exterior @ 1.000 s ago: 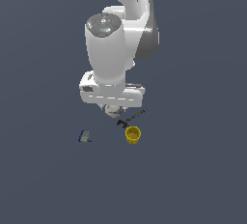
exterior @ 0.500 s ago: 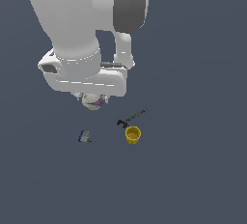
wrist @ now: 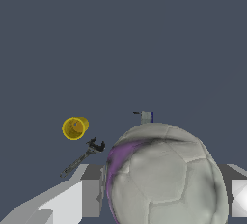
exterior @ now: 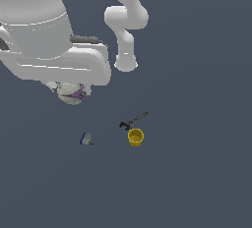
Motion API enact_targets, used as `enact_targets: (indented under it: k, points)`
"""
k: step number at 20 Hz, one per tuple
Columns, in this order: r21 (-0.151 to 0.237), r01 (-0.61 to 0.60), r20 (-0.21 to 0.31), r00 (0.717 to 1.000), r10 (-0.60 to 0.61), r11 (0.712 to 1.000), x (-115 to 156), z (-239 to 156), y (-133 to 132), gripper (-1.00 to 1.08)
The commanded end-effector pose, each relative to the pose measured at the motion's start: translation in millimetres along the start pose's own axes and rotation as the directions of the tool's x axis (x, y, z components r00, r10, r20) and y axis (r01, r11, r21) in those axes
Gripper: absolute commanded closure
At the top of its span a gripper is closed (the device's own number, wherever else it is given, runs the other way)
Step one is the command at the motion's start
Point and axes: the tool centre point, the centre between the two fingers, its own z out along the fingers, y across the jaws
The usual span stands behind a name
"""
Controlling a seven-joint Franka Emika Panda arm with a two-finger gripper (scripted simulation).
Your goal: Pick up a designated object from a clutter of objects.
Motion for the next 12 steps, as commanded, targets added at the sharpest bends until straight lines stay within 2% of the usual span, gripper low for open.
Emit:
enact_targets:
  k: [1, 12]
  points:
    - [0.0, 0.0, -0.001, 1.0, 0.0, 1.0, 6, -15, 8, 1.08]
    - [-0.001, 0.0, -0.001, 1.0, 0.0, 1.0, 26, -58, 32, 1.08]
